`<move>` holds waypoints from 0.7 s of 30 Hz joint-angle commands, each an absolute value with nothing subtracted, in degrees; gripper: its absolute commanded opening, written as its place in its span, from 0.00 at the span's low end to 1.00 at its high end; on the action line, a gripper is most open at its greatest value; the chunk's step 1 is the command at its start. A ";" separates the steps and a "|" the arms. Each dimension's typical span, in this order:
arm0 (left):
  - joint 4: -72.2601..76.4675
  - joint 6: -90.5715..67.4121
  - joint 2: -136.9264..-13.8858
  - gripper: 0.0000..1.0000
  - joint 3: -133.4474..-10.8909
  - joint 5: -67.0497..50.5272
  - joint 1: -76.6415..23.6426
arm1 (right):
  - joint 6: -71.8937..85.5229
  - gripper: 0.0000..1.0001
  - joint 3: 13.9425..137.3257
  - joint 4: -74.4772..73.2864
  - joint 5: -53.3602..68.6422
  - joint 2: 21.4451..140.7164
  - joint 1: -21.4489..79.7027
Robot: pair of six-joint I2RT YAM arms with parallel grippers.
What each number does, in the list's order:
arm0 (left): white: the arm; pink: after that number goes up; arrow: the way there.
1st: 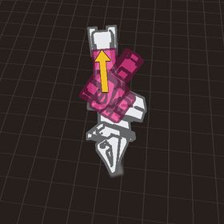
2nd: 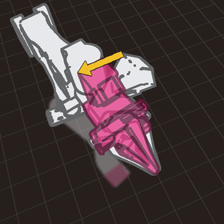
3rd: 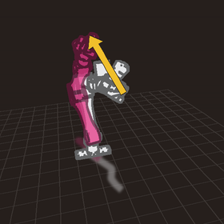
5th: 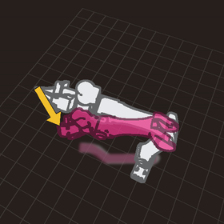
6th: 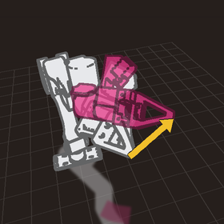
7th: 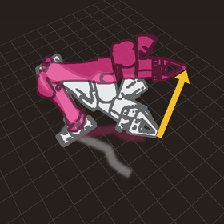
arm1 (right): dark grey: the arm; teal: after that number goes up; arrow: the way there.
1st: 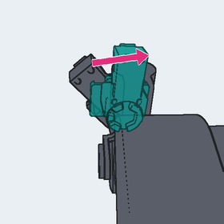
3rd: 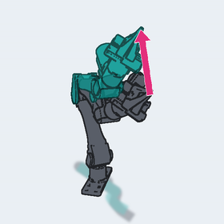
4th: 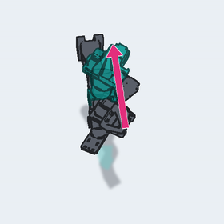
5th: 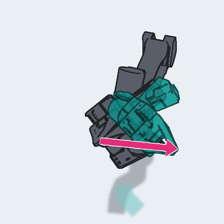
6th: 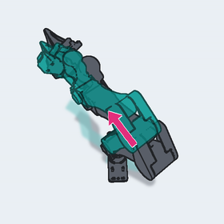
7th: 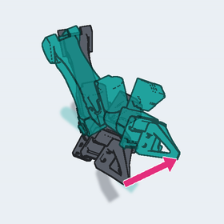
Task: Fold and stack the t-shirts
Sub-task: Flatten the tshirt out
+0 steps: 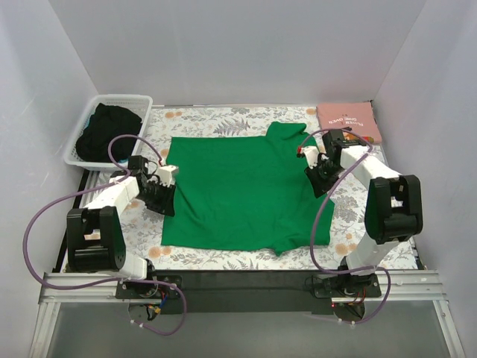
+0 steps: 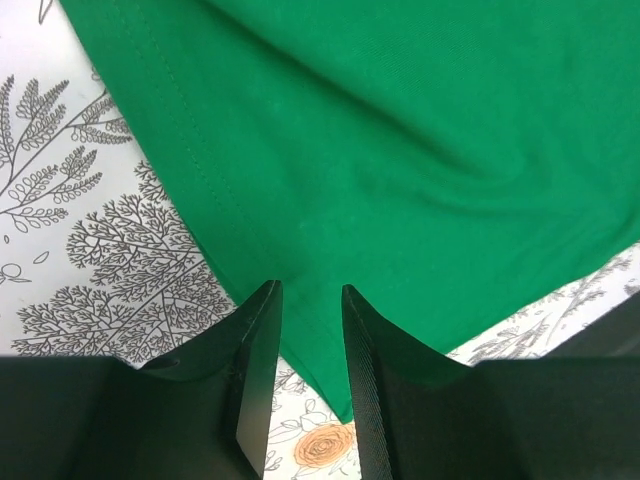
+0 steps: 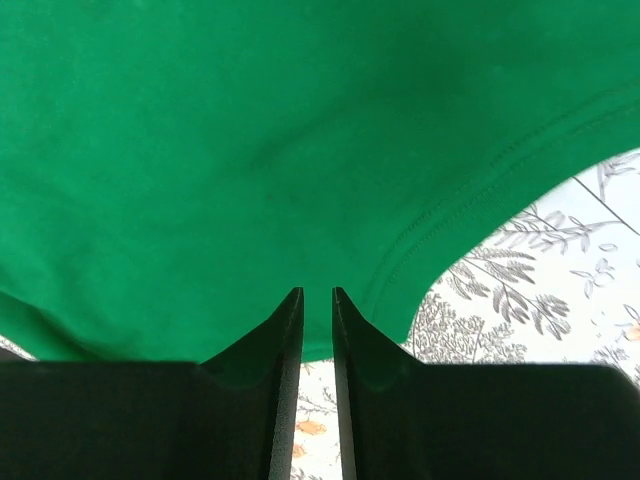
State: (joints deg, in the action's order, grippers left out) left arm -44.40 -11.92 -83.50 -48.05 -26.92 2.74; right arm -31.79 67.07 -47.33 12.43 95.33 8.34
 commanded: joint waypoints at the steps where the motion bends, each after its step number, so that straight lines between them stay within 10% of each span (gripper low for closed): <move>1: -42.19 -10.46 -83.06 0.29 -46.07 -23.92 2.37 | -32.08 0.23 66.97 -45.36 12.22 98.52 8.35; 21: -49.56 -4.31 -72.51 0.19 -36.82 -10.63 2.29 | -33.57 0.19 63.46 -43.59 6.59 101.53 8.35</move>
State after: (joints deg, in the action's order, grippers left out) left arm -43.94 -7.53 -75.09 -37.85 -13.58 2.13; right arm -31.90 66.06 -43.55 8.86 103.37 8.43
